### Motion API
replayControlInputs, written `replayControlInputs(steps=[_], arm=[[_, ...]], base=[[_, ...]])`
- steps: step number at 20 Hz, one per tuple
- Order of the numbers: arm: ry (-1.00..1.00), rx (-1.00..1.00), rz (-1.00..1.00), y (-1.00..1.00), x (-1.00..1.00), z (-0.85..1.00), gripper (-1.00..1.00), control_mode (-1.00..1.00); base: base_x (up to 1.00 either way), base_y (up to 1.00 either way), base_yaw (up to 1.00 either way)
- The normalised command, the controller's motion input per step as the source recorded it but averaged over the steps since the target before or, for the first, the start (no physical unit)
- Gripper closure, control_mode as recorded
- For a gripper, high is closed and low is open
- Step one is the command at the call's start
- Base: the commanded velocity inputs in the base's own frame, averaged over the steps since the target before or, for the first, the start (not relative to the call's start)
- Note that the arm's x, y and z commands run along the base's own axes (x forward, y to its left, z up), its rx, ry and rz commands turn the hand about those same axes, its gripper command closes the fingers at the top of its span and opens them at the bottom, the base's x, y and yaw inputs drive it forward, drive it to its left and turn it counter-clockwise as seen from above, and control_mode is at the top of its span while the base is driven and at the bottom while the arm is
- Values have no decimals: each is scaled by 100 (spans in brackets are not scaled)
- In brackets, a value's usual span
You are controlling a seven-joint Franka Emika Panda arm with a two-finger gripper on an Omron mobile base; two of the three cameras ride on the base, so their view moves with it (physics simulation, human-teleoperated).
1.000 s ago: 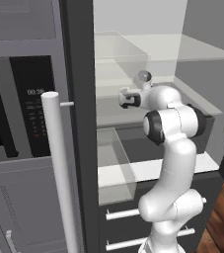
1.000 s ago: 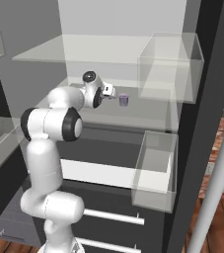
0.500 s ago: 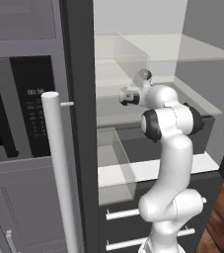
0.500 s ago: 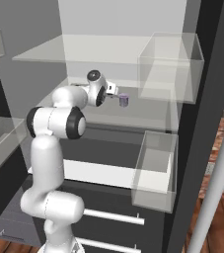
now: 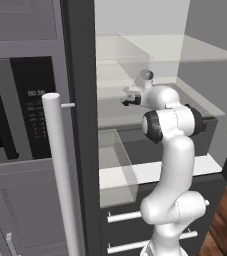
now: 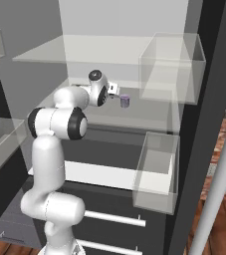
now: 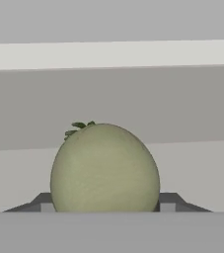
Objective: Move the yogurt and eggplant from the second highest shelf to the top shelf to make space. Then, place the pitcher from the counter on the cleared second highest shelf.
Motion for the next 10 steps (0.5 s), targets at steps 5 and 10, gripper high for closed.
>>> replayControlInputs(steps=[5,10], arm=[[-5,0,0,0,-17,-24,100,-100],[-3,0,2,0,-62,-3,100,-100]], base=[[0,0,0],[0,0,0]])
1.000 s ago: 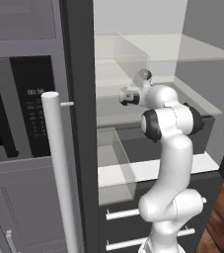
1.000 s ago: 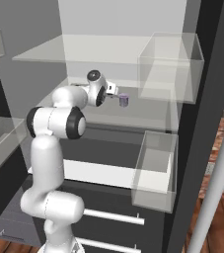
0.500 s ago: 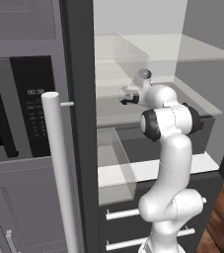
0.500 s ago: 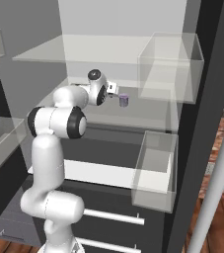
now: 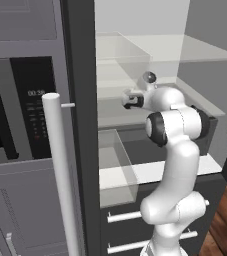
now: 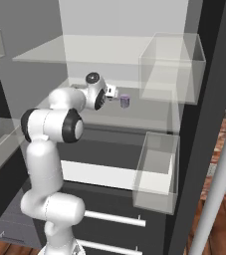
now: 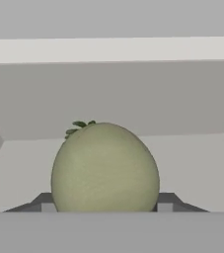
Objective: Move the yogurt and eggplant from the second highest shelf to the top shelf to make space. Then, place the pitcher from the counter on the cleared second highest shelf.
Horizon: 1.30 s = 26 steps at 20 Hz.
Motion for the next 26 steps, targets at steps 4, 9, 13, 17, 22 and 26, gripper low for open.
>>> replayControlInputs(steps=[4,9,13,17,22,26], arm=[[-8,0,5,0,-86,20,100,-100],[-12,0,6,0,-94,56,100,-100],[-15,0,8,0,-99,90,100,-100],[-3,0,11,0,-100,88,100,-100],[3,-2,11,2,-99,64,100,-100],[13,-5,9,8,-99,44,100,-100]], base=[[0,0,0],[0,0,0],[0,0,0],[0,0,0],[0,0,0],[0,0,0]])
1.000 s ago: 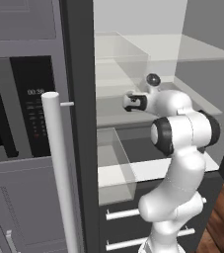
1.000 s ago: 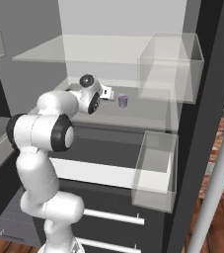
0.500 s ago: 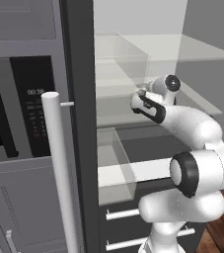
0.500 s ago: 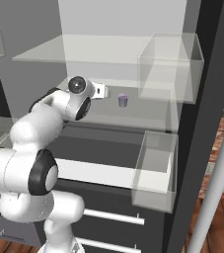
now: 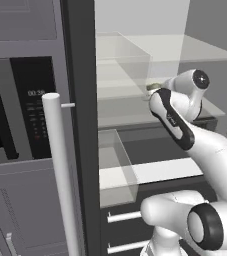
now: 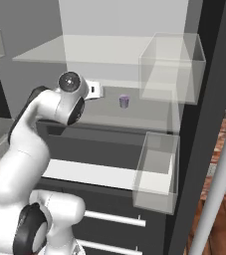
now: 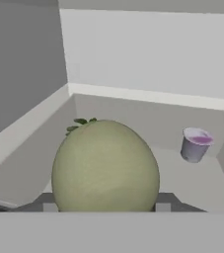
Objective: Move the yogurt and eggplant from the second highest shelf to the top shelf to make space. Then, place the pitcher from the counter on the cleared second highest shelf.
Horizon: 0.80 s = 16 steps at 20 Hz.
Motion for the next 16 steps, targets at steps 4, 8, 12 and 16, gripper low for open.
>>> replayControlInputs(steps=[4,8,12,16], arm=[[8,-7,8,10,-96,39,100,-100],[-2,-2,5,1,-76,58,100,-100],[-6,0,0,0,-48,64,100,-100],[-3,0,0,0,-7,67,100,-100]], base=[[0,0,0],[0,0,0],[0,0,0],[0,0,0]])
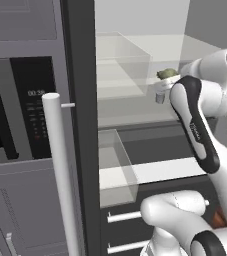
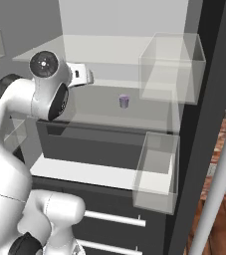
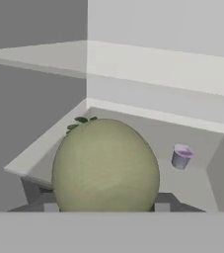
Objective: Move the yogurt and eggplant from the second highest shelf to the top shelf to make space. Then, place the pitcher from the counter on the cleared second highest shelf.
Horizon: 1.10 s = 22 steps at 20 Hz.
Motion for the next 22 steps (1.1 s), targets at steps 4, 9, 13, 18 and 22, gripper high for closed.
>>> replayControlInputs(steps=[4,9,13,18,22], arm=[[0,0,0,0,8,55,100,-100],[0,0,0,0,30,29,100,-100],[1,0,0,0,50,2,100,-100],[7,0,0,3,75,-2,100,-100],[6,0,0,8,83,-1,100,-100]], base=[[0,0,0],[0,0,0],[0,0,0],[0,0,0],[0,0,0]])
